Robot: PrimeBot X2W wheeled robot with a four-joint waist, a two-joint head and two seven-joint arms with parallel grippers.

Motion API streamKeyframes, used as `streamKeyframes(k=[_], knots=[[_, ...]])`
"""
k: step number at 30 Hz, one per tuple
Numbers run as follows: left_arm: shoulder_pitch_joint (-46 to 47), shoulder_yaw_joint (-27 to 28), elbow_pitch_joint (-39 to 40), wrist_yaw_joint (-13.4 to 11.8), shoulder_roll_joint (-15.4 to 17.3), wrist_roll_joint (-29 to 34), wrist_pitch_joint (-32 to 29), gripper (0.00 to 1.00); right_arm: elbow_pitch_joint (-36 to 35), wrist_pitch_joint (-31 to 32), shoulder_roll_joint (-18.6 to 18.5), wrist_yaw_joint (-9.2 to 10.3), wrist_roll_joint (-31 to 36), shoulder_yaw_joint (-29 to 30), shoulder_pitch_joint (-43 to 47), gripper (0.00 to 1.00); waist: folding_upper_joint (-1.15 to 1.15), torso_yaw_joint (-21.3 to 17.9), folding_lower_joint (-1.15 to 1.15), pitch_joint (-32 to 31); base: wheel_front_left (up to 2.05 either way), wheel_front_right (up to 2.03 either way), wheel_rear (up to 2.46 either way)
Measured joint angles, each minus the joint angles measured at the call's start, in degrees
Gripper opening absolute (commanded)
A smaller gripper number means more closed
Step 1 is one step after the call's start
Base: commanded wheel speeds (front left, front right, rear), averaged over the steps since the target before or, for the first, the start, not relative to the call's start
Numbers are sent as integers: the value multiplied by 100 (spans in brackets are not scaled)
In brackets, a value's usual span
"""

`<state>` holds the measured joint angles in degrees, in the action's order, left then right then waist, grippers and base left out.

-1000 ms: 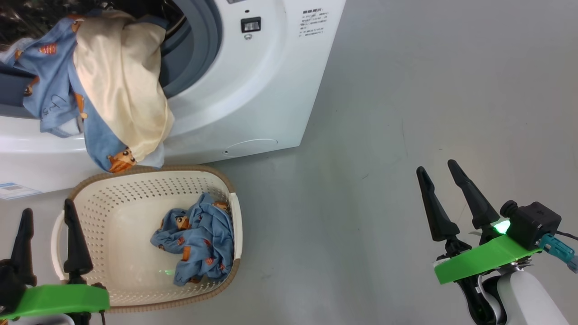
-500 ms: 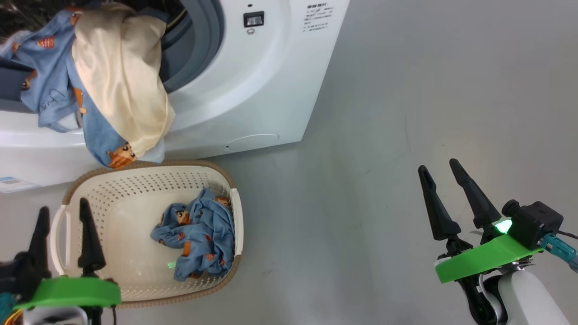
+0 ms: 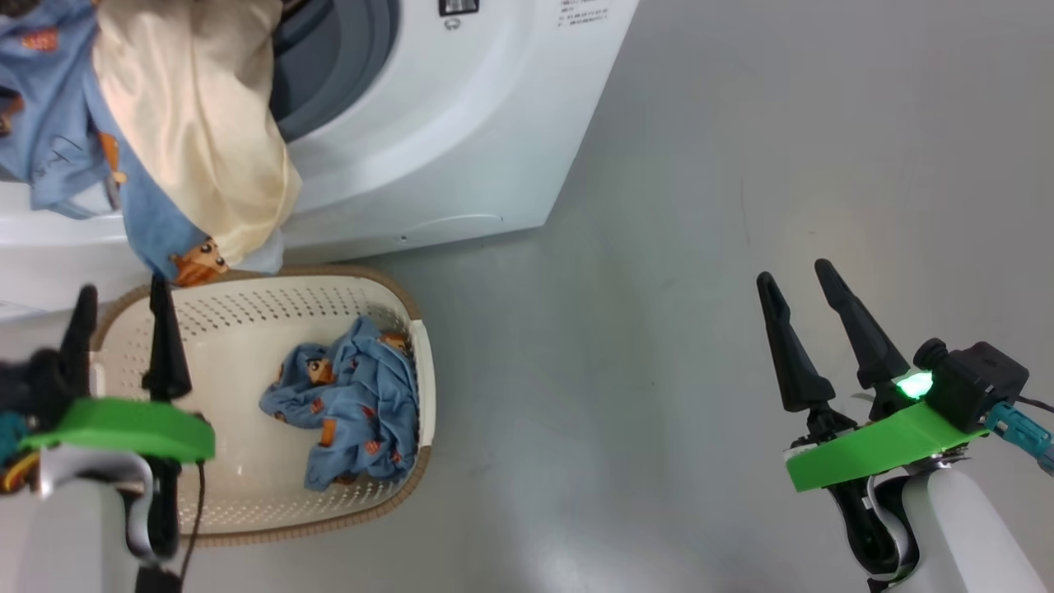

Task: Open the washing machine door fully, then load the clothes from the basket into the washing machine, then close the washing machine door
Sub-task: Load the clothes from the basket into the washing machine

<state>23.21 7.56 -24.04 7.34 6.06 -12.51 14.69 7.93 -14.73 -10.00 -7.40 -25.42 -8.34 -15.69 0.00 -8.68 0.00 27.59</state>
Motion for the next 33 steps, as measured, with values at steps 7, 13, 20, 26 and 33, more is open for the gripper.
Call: streamKeyframes(k=[7,13,20,26,33], knots=[[788,-208,-725,0,258,-48,0,100,-14,0,57,0,0,-21,-128,100,0,-90,0,228,0,0,0],[1324,-199,-1230,0,425,-60,0,100,-11,0,98,0,0,-78,-169,100,0,-216,0,298,0,0,0],[1633,-243,-1664,0,542,-59,0,100,-10,0,125,0,0,-143,-205,100,0,-328,0,305,0,0,0],[1911,-379,-2095,0,702,-51,0,100,-11,0,142,0,0,-187,-206,100,0,-410,0,324,0,0,0],[2165,-532,-2432,0,835,-45,-1,39,-14,0,158,0,0,-210,-207,100,0,-471,0,386,0,0,0]])
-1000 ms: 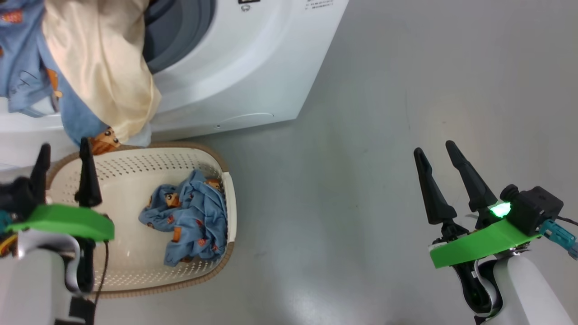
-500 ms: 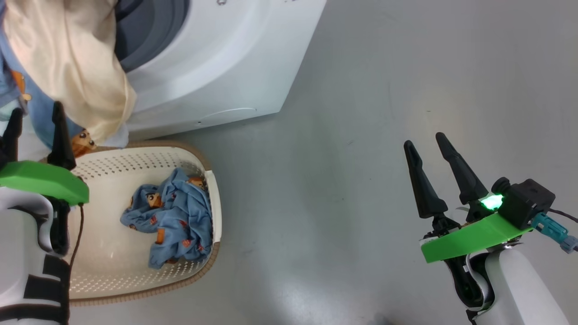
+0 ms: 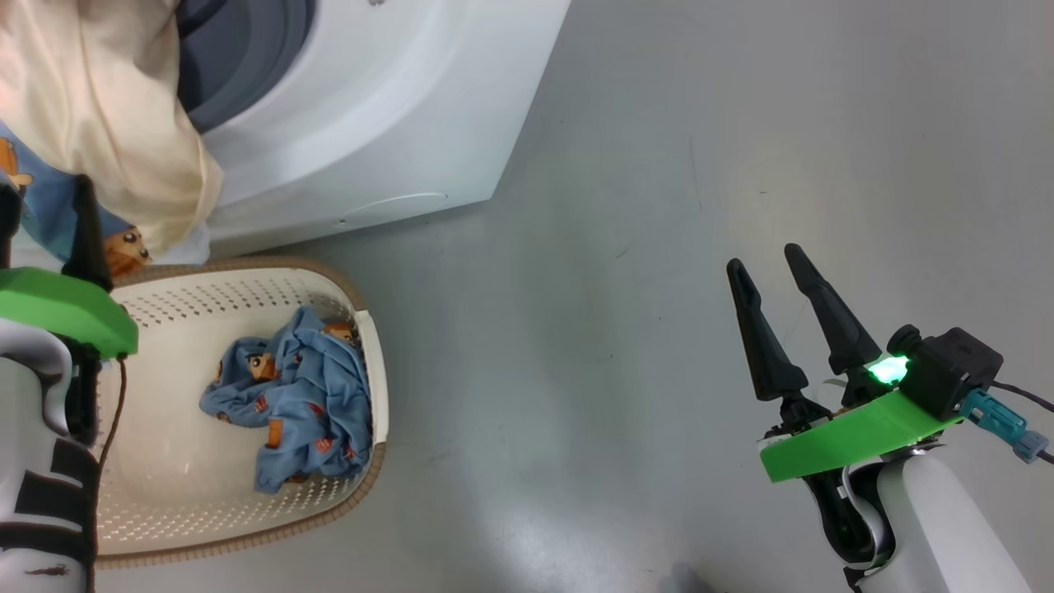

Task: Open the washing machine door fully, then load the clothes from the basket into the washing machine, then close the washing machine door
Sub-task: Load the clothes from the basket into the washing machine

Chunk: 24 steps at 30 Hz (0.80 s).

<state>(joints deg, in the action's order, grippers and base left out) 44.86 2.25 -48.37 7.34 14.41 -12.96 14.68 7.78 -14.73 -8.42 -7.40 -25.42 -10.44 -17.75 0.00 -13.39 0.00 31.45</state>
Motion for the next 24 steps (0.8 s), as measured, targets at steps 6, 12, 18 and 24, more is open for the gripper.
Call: streamKeyframes(k=[6,12,18,24], knots=[[83,-168,-88,0,23,-158,-5,0,-4,0,16,0,0,7,0,100,0,-8,0,36,0,0,0],[77,-447,91,-1,51,-349,-35,0,-9,0,82,0,0,43,0,100,0,19,0,79,0,0,0],[59,-580,313,-2,119,-610,-76,0,-34,0,137,0,0,48,-24,100,0,34,0,159,0,0,0],[59,-768,408,-10,247,-593,-109,0,-36,0,186,0,0,54,-101,100,0,18,0,208,0,0,0]])
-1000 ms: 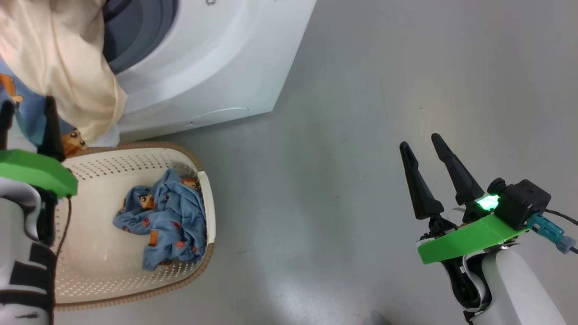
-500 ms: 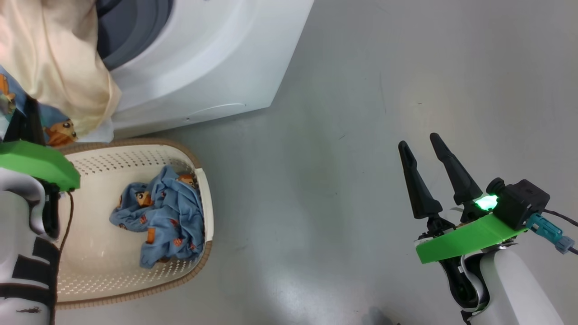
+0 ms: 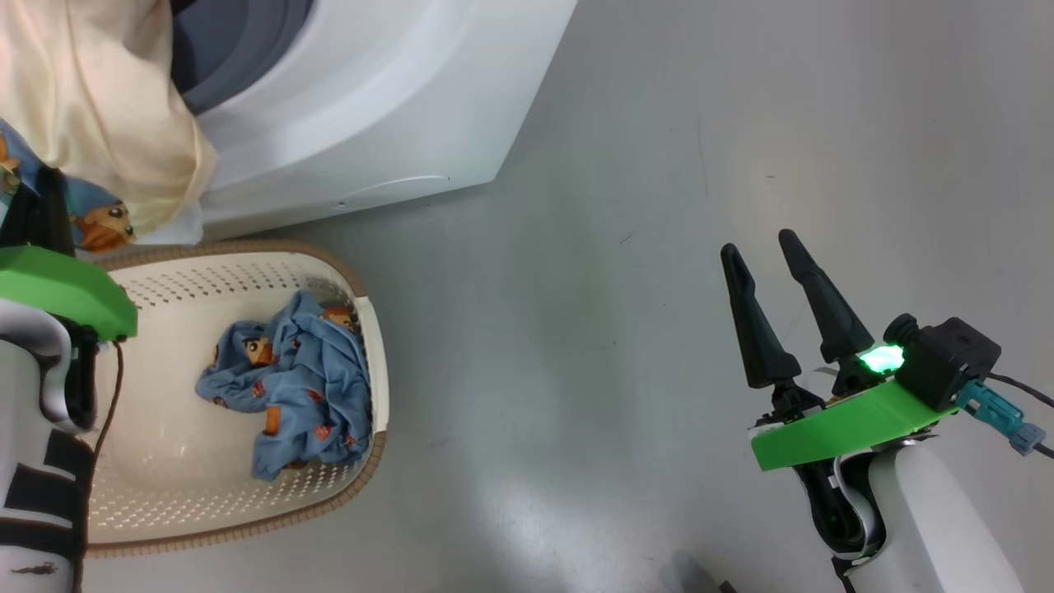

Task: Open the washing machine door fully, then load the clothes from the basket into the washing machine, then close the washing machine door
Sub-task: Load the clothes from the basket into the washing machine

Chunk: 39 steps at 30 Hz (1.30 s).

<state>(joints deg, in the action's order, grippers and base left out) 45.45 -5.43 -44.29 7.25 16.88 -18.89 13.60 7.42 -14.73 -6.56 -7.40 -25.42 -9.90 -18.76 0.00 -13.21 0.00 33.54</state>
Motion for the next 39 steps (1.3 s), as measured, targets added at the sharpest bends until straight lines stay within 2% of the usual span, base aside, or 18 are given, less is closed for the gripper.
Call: streamKeyframes(k=[11,19,27,39], knots=[[-92,48,62,1,-57,45,8,0,1,0,58,0,0,87,-7,100,0,48,0,-50,0,0,0],[-244,141,644,10,-215,51,73,0,2,0,13,0,0,96,-5,100,0,174,0,-167,0,0,0],[-403,182,1025,10,-238,51,104,0,4,0,-7,0,0,66,0,100,0,237,0,-285,0,0,0],[505,-120,416,10,-31,-112,105,0,14,0,23,0,-11,-46,36,100,0,16,0,-316,0,0,0]])
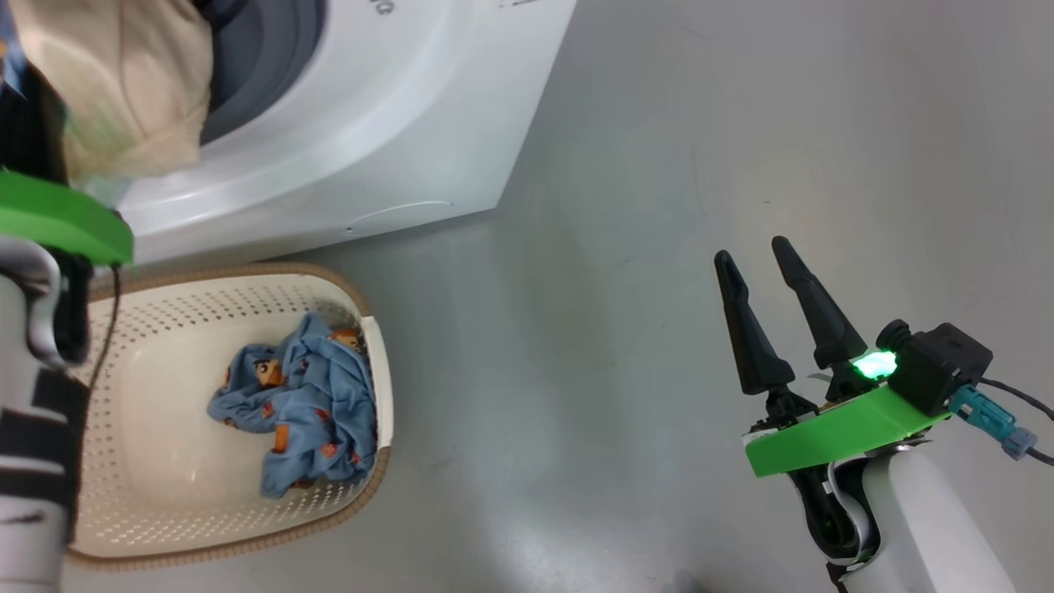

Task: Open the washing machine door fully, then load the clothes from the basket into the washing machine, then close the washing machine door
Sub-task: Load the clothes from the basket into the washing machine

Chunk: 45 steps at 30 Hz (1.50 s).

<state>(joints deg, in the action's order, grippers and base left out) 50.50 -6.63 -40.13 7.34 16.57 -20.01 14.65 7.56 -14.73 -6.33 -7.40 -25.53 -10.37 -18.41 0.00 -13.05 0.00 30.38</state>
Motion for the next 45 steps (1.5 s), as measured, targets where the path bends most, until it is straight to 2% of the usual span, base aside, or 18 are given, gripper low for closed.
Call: streamKeyframes(k=[10,17,20,21,22,33,45], knots=[[1096,-94,-923,0,221,-141,0,0,5,0,77,0,-33,-68,-1,100,0,-222,0,87,0,0,0],[1840,116,-711,-4,411,199,1,0,2,0,131,0,-35,-134,-26,100,0,-372,0,250,0,0,0],[1875,224,-628,-4,424,361,5,34,2,0,149,0,-35,-136,-48,100,0,-435,0,301,0,0,0],[1870,240,-668,-4,422,430,5,51,2,0,153,0,-35,-138,-48,100,0,-455,0,312,0,0,0],[1870,265,-732,-4,421,475,5,100,2,0,156,0,-35,-141,-48,100,0,-471,0,320,0,0,0],[1841,506,-1159,-2,297,519,5,100,12,0,189,0,-35,-131,-48,100,0,-421,0,313,0,0,0],[1044,761,-755,-1,10,535,5,100,22,0,118,0,-35,-31,-49,100,0,-219,0,142,0,0,0]])
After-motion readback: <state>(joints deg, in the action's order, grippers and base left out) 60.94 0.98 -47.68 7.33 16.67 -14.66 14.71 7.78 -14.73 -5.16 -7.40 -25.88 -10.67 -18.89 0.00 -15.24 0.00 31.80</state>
